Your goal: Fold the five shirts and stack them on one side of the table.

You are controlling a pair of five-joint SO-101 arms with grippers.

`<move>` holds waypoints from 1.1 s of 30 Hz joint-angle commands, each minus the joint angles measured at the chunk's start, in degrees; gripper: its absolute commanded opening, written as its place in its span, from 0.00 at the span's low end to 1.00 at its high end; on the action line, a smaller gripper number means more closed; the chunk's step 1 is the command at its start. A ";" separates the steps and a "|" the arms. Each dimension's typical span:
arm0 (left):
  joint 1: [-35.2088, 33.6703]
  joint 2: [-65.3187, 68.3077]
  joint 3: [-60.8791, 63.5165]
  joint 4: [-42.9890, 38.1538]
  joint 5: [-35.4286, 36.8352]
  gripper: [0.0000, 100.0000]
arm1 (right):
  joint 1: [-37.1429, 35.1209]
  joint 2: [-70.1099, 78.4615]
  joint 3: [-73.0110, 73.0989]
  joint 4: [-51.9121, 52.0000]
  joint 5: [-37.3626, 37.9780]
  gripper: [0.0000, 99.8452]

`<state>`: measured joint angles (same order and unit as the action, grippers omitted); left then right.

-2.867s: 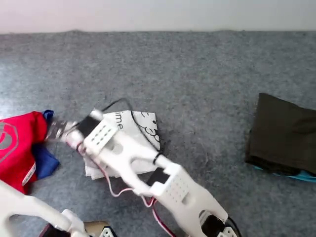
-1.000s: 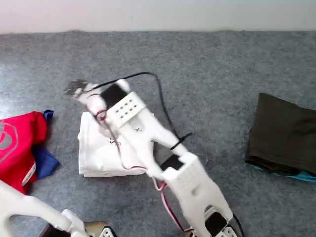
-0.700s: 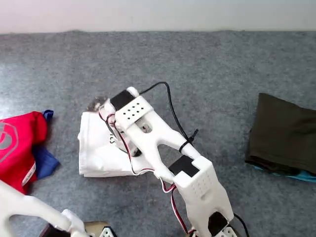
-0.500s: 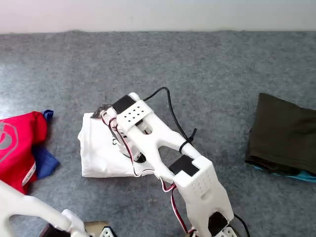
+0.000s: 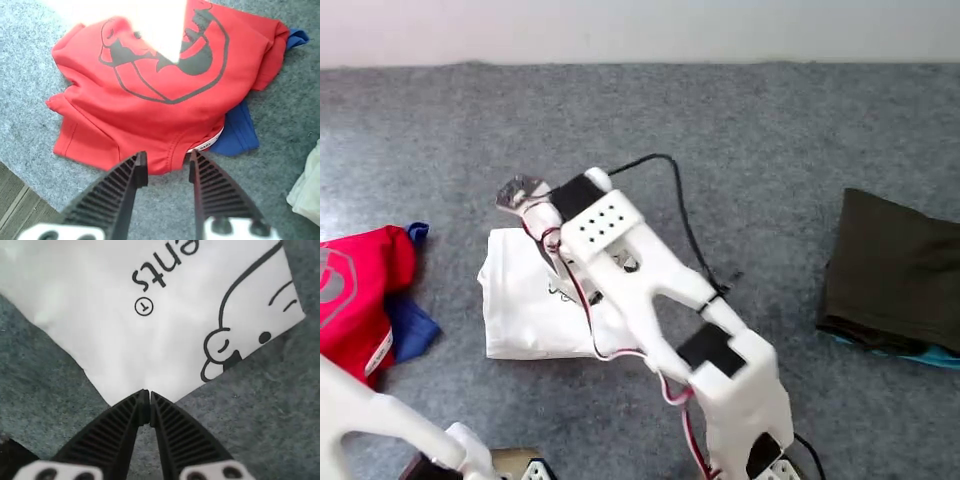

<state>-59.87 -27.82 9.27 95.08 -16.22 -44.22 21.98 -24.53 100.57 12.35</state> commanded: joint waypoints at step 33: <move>0.97 -1.05 -0.31 -1.67 0.26 0.15 | -0.22 11.03 16.09 -14.90 -44.75 0.37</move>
<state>-59.25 -27.82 9.27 94.02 -16.22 -43.96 32.35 -8.18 86.51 -31.78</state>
